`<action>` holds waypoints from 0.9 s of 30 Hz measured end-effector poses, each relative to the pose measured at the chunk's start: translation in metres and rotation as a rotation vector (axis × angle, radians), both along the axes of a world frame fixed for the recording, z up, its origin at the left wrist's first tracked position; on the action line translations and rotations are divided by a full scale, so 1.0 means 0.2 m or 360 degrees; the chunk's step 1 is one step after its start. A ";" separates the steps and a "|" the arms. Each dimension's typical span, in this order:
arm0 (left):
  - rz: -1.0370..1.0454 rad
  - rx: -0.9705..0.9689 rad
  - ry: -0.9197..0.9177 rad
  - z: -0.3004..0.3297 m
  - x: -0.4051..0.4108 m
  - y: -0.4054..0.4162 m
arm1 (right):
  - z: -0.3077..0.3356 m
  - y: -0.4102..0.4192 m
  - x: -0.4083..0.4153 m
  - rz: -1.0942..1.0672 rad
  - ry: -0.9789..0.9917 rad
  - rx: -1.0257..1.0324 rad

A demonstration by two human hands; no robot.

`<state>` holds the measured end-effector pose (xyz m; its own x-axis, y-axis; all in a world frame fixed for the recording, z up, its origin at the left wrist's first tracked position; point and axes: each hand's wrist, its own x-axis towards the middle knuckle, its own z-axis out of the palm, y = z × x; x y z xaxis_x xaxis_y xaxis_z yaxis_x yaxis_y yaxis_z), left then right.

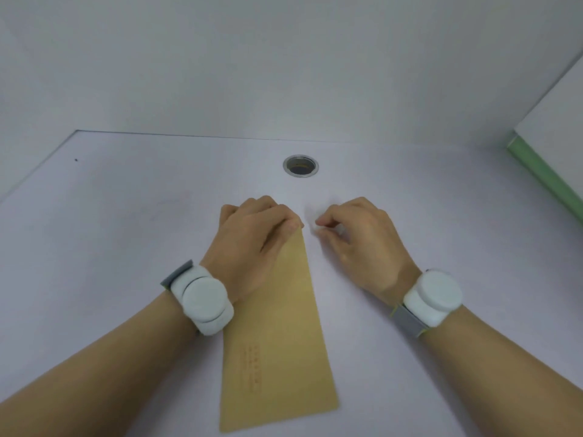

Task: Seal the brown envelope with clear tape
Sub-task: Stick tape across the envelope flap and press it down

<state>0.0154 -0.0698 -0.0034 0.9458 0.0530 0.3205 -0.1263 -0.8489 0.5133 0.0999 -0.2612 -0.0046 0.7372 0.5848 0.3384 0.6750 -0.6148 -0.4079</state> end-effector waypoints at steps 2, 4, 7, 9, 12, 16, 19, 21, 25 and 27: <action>-0.0030 0.0026 -0.0021 -0.01 -0.01 -0.01 | -0.01 0.00 -0.01 0.0016 -0.0001 0.0007; -0.0055 0.0023 -0.0061 -0.01 -0.01 -0.01 | -0.02 0.00 -0.01 0.0028 -0.0014 0.0003; -0.0093 -0.0037 -0.0123 -0.01 -0.02 -0.01 | -0.03 0.00 0.00 -0.0001 -0.0054 0.0018; -0.0094 -0.0075 -0.0150 0.00 -0.02 -0.02 | -0.02 0.00 -0.02 -0.0064 -0.0065 0.0116; -0.0104 -0.0099 -0.0173 0.02 -0.03 -0.02 | 0.04 0.02 -0.06 -0.0151 0.0183 0.0555; -0.0126 -0.0133 -0.0162 0.02 -0.02 -0.03 | 0.10 0.07 -0.15 -0.0029 0.0986 0.1128; -0.0123 -0.0115 -0.0174 0.02 -0.01 -0.04 | 0.11 0.10 -0.17 0.0015 0.1286 0.1319; -0.0109 -0.0121 -0.0173 0.03 -0.01 -0.04 | 0.11 0.10 -0.16 0.0017 0.1438 0.1456; -0.0131 -0.0065 -0.0224 0.05 -0.04 -0.05 | 0.11 0.11 -0.18 0.0078 0.1535 0.1555; -0.0132 0.0038 -0.0283 0.07 -0.05 -0.04 | 0.11 0.11 -0.19 0.0105 0.1519 0.1513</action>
